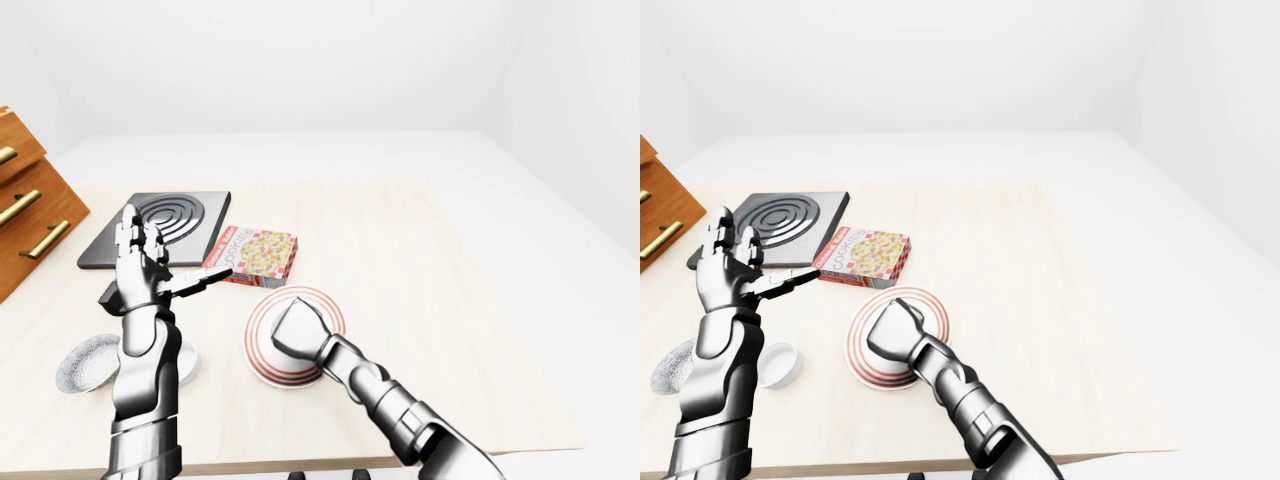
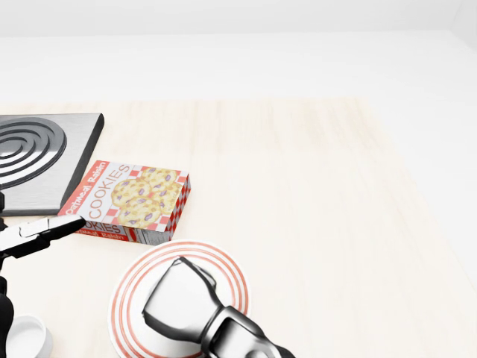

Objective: Pick the akita bowl next to the plate and place it on the plate.

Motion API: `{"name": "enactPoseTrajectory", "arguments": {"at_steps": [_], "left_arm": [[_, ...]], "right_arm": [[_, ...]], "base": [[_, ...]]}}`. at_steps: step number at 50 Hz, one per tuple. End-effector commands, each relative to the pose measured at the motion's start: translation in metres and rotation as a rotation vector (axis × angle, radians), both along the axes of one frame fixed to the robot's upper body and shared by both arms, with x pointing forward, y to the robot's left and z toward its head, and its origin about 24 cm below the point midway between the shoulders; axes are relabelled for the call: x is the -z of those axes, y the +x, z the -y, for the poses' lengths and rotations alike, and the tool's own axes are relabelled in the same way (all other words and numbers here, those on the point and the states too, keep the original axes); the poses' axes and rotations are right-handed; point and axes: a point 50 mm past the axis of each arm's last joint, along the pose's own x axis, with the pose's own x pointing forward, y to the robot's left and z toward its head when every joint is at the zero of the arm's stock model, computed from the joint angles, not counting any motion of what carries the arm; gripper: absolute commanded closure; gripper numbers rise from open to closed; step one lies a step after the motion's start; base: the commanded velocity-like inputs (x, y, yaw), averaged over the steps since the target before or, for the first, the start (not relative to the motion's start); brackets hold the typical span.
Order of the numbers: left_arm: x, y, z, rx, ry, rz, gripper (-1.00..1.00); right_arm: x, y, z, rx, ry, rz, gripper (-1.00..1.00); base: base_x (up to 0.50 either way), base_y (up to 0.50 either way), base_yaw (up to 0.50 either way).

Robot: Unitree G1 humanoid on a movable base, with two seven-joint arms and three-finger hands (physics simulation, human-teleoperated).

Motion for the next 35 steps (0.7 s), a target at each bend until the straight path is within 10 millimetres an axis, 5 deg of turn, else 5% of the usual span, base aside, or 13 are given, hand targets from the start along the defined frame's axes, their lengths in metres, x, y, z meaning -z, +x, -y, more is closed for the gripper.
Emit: {"name": "enactPoseTrajectory", "arguments": {"at_steps": [1,18,19,21,22,33,35], "left_arm": [[-0.001,0.0,0.001,0.0,0.001,0.005,-1.0],[0.001,0.0,0.0,0.001,0.0,-0.003,-1.0],[0.001,0.0,0.0,0.0,0.0,-0.004,-1.0],[0.001,0.0,0.0,0.0,0.0,-0.004,-1.0],[-0.001,0.0,0.0,-0.002,0.001,0.003,-1.0],[-0.01,0.002,-0.005,-0.016,-0.001,0.035,-1.0],[-0.012,0.002,-0.005,-0.018,0.0,0.044,-1.0]], "right_arm": [[0.003,0.0,0.0,0.004,-0.008,-0.014,1.0],[0.0,0.001,0.001,0.011,0.004,-0.006,1.0],[0.0,0.001,0.002,0.011,0.008,-0.002,0.44],[-0.001,0.001,0.002,0.011,0.009,0.0,0.44],[-0.012,-0.003,0.004,0.014,0.062,0.052,-1.0],[-0.036,-0.004,0.021,0.06,0.146,0.16,-1.0],[-0.056,-0.005,0.037,0.107,0.211,0.241,-1.0]], "base": [[0.0,0.0,0.0],[0.0,0.0,0.0],[0.0,0.0,0.0],[0.0,0.0,0.0],[0.0,0.0,0.0],[0.0,0.0,0.0],[0.0,0.0,0.0]]}}
